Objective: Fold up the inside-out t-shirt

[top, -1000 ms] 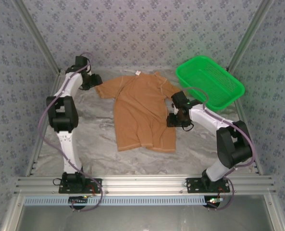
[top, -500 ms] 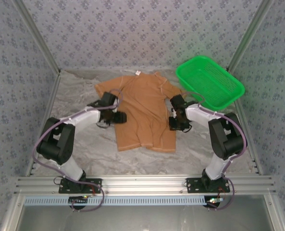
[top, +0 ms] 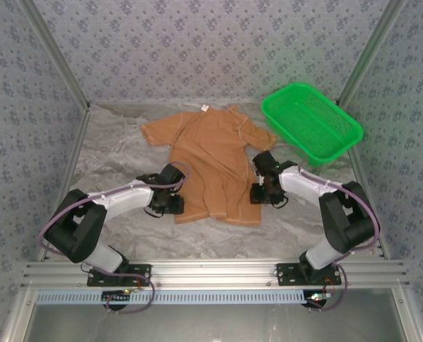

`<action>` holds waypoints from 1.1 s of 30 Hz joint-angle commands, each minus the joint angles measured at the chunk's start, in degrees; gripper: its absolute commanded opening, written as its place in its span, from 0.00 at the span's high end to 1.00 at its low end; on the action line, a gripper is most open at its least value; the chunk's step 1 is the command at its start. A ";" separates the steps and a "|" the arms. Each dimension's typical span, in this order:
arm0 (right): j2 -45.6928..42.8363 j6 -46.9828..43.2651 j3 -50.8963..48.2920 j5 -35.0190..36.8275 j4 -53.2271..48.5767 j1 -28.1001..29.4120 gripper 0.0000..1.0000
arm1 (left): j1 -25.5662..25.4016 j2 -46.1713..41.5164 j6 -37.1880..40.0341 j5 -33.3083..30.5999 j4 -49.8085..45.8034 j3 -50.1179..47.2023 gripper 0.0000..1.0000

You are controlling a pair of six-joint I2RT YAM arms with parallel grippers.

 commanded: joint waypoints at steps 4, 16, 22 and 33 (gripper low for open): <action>1.00 4.61 -3.32 0.21 -0.75 3.42 0.67 | -0.39 1.73 -0.58 0.23 3.02 -2.77 0.80; -4.98 0.46 -2.54 4.68 -4.54 -8.54 0.95 | 1.04 -2.35 -1.45 -2.01 3.01 -6.53 1.00; -6.83 -1.32 -1.94 4.36 -5.41 -12.19 0.95 | 1.13 -6.90 -2.24 -2.56 -0.74 -7.00 1.00; -10.51 -3.79 -1.63 -3.56 -2.58 -6.68 0.72 | -7.77 -17.34 8.30 -0.77 4.86 -4.56 0.37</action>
